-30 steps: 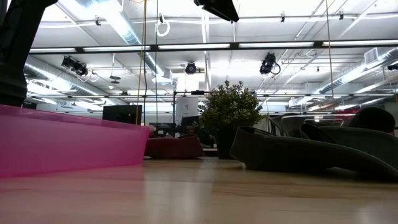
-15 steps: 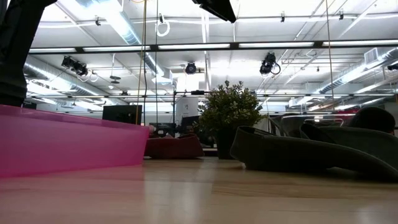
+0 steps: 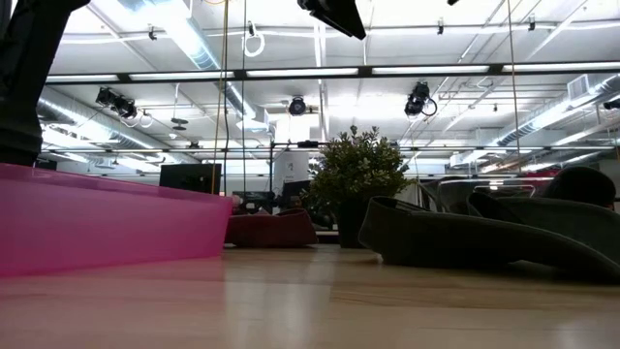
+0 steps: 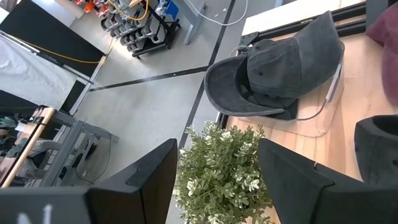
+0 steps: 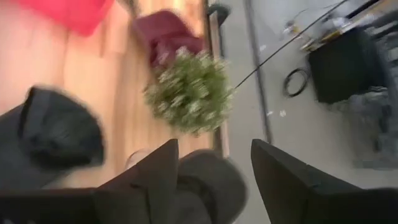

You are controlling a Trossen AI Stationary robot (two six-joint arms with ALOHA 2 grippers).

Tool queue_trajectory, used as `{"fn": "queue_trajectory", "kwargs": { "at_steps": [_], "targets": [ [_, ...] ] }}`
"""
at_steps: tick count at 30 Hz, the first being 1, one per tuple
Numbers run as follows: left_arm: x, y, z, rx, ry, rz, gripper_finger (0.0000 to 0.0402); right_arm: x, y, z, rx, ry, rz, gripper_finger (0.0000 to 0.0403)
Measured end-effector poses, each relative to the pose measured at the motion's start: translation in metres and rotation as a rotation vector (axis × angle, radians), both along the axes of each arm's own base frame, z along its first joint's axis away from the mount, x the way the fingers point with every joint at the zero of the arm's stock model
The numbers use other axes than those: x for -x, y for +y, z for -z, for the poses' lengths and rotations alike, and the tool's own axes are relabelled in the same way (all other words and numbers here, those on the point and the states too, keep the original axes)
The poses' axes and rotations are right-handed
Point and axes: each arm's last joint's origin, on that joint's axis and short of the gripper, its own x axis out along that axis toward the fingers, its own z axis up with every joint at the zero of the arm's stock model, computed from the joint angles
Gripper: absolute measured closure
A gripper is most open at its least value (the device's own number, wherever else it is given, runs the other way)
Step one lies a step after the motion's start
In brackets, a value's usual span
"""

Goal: Pick & Place hat
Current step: Put the bottom black cap into the transparent bin

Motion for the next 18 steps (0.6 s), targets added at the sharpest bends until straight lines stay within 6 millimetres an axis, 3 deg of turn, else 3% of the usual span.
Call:
{"fn": "queue_trajectory", "kwargs": {
  "at_steps": [5,18],
  "targets": [
    [0.000,0.000,0.000,0.000,0.001,-0.001,0.0175,0.000,0.003,0.025,-0.011,0.108,0.045,0.0197],
    [0.001,0.000,0.001,0.001,0.011,0.000,0.0175,0.011,0.008,0.127,-0.123,0.472,0.045,0.0197]
  ]
}}
